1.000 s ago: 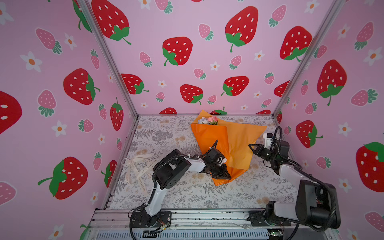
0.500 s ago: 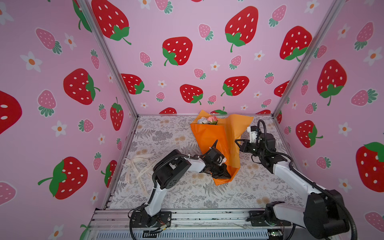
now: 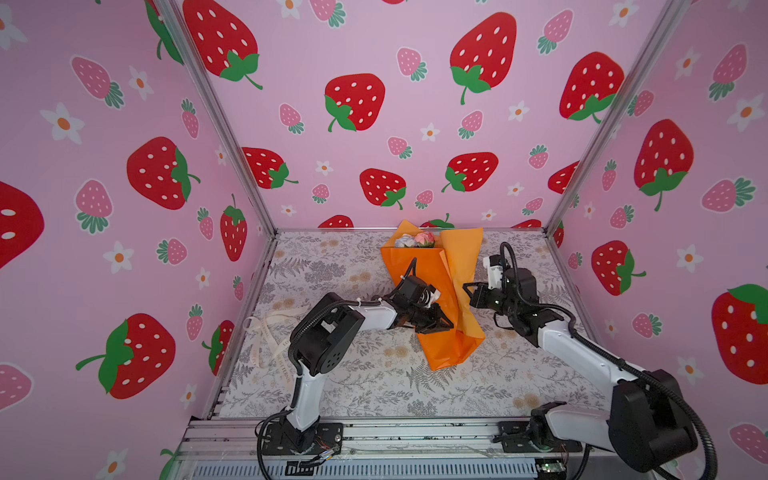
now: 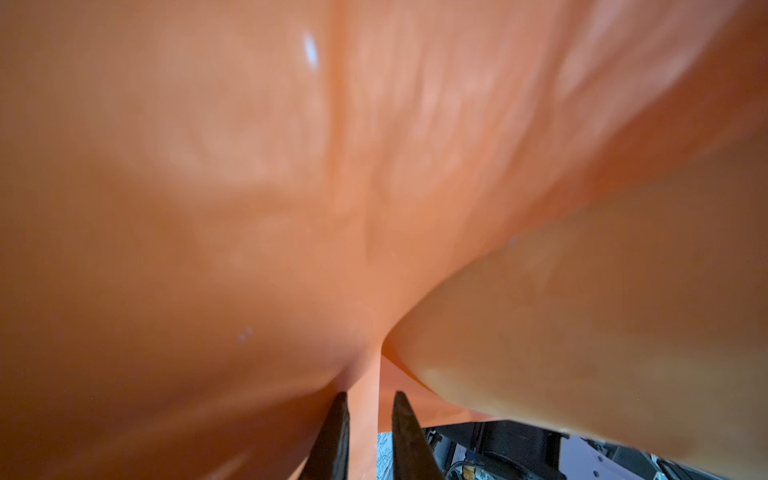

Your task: Tie the bouquet of fake flowers

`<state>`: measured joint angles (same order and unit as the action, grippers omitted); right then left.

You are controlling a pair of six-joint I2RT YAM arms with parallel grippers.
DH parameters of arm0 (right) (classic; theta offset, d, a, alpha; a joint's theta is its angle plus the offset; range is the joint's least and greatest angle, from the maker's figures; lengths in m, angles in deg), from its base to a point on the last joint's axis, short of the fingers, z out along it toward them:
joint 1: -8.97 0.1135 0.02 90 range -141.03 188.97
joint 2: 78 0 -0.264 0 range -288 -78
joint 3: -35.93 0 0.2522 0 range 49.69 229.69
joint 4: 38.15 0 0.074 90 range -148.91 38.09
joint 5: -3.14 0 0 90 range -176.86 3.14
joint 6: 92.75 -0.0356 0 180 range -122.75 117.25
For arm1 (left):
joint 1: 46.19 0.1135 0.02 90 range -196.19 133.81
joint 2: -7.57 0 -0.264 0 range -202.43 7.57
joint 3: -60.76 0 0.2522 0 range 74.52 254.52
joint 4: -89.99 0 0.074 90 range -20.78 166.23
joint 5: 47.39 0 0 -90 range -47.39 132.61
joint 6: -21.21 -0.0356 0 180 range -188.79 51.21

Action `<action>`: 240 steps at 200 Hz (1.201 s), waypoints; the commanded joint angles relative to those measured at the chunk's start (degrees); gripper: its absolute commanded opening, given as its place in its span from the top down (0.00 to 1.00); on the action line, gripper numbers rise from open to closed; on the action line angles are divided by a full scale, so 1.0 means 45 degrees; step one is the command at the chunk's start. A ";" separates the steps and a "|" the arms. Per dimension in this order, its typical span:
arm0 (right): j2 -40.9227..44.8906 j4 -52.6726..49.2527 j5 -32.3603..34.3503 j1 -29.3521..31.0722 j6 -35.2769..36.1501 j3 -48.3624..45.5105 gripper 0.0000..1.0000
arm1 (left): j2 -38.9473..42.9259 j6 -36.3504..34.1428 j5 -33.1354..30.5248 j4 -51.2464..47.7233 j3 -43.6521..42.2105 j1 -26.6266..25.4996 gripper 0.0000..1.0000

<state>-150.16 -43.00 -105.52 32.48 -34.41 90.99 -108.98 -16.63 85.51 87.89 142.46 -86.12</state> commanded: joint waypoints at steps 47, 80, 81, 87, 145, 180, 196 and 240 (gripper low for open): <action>0.0218 0.0132 0.0327 0.0049 -0.0303 -0.0033 1.00 | -0.1949 -0.0164 -0.0130 -0.0972 0.3946 0.1103 0.75; 0.0609 0.0395 0.0833 0.0046 -0.0680 -0.0418 1.00 | -0.3257 0.0071 -0.0648 -0.2239 0.5401 0.1059 0.74; 0.0637 0.0409 0.0868 0.0048 -0.0690 -0.0423 1.00 | -0.3278 0.0079 -0.0686 -0.2259 0.5396 0.1059 0.73; 0.0746 0.0521 0.1067 0.0050 -0.0797 -0.0501 1.00 | -0.3384 0.0179 -0.0777 -0.2232 0.5371 0.1061 0.73; 0.0714 0.0159 0.3202 -0.0263 -0.2224 -0.0909 1.00 | -0.3958 0.0891 -0.1502 -0.2459 0.5871 0.1209 0.68; 0.0963 0.1184 0.2807 -0.0741 -0.2777 -0.1596 1.00 | -0.4258 0.0806 -0.1906 -0.3249 0.6823 0.1262 0.62; 0.1062 0.1570 0.2257 -0.0732 -0.2502 -0.1570 1.00 | -0.4444 0.0888 -0.2029 -0.3282 0.7129 0.1318 0.61; 0.0694 0.1434 0.1300 -0.0654 -0.1760 -0.1080 1.00 | -0.5198 0.1619 -0.1800 -0.2961 0.8397 0.1498 0.56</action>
<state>-146.88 -38.26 -96.58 29.22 -44.03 84.15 -129.75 -11.87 77.53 74.88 175.55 -80.04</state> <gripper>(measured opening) 0.048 0.432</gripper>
